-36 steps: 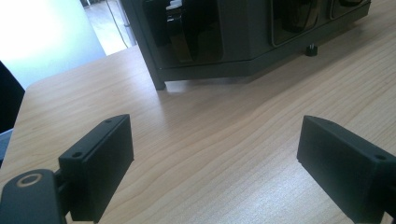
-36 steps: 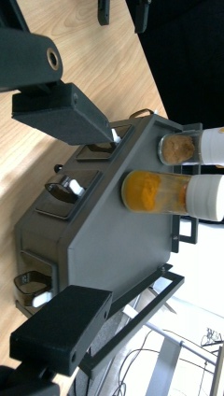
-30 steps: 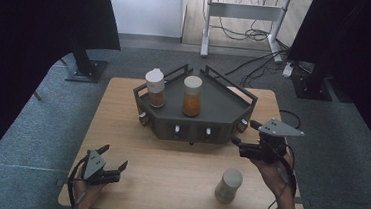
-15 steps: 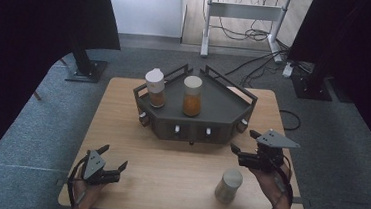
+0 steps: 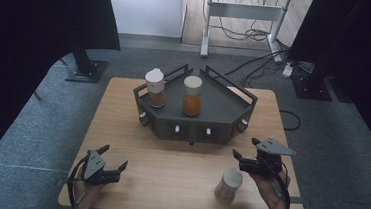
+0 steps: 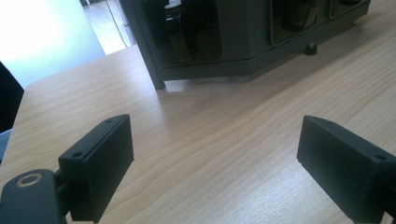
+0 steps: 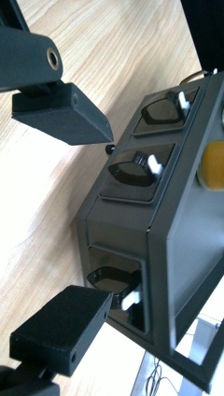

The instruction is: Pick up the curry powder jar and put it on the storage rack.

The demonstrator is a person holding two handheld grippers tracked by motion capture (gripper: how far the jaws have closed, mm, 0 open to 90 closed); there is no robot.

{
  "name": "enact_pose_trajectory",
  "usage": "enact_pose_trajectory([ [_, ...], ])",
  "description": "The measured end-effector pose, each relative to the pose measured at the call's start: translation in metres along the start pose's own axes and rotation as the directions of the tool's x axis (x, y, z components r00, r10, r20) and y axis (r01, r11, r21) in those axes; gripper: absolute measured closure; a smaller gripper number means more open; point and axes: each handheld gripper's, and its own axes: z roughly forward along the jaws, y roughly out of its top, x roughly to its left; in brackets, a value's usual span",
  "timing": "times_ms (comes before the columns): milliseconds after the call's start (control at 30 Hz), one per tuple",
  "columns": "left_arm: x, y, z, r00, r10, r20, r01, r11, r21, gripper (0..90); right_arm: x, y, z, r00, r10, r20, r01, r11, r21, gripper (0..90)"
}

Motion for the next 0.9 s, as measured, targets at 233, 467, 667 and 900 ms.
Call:
enact_pose_trajectory([
  [233,0.0,0.0,0.0,1.0,0.001,-0.001,-0.001,1.0,-0.001,10.5,-0.003,-0.015,0.004,0.9993,0.024,0.027,-0.024,1.0,0.007,19.4],
  [467,0.0,0.0,0.0,1.0,0.0,-0.003,0.0,1.0,-0.002,10.5,-0.005,-0.031,0.009,0.9976,0.046,0.052,-0.047,0.999,0.019,19.4],
  [667,0.0,0.0,0.0,1.0,0.001,-0.001,-0.001,1.0,0.0,10.5,-0.008,-0.043,0.013,0.9947,0.075,0.071,-0.077,0.997,0.029,19.4],
  [900,0.0,0.0,0.0,1.0,0.001,-0.001,-0.001,1.0,0.0,10.5,-0.009,-0.051,0.018,0.9933,0.082,0.081,-0.086,0.995,0.044,19.4],
])
